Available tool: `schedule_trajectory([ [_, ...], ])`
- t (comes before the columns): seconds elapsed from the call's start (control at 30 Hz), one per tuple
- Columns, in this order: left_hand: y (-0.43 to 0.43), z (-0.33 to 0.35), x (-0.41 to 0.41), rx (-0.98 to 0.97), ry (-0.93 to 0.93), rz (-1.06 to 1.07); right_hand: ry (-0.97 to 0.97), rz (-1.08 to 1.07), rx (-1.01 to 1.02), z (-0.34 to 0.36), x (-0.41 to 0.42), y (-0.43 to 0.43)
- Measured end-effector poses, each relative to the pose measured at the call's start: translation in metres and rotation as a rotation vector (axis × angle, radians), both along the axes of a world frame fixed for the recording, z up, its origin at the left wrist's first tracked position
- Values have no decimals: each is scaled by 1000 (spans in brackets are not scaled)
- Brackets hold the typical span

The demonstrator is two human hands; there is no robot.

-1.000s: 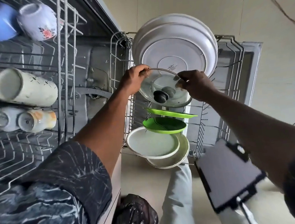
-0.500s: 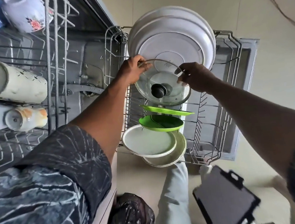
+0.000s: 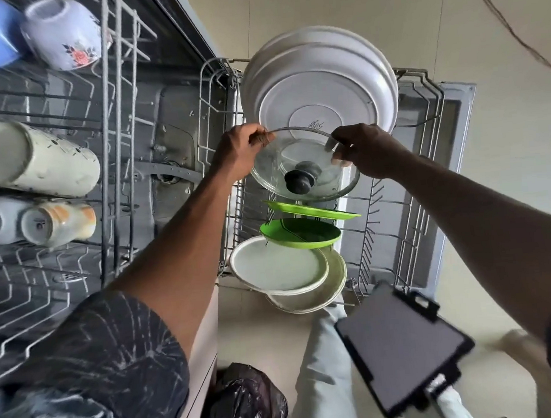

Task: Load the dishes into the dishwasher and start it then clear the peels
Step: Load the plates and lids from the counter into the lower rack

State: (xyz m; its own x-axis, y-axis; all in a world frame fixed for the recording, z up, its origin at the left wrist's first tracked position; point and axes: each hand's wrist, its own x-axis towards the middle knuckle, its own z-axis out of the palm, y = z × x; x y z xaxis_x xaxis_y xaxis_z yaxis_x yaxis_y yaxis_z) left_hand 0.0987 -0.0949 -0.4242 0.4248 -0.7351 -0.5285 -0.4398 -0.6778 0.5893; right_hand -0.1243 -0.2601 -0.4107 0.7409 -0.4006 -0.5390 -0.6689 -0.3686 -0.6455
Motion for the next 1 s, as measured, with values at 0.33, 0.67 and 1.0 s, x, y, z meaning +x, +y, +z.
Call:
schedule_trajectory([
  [0.33, -8, 7, 4, 15, 40, -16, 16, 16, 59, 4, -2, -15],
  [0.67, 6, -2, 9, 36, 115, 25, 36, 52, 67, -1, 7, -15],
  [1.0, -15, -16, 9, 84, 63, -12, 111, -148, 97, -23, 0, -18],
])
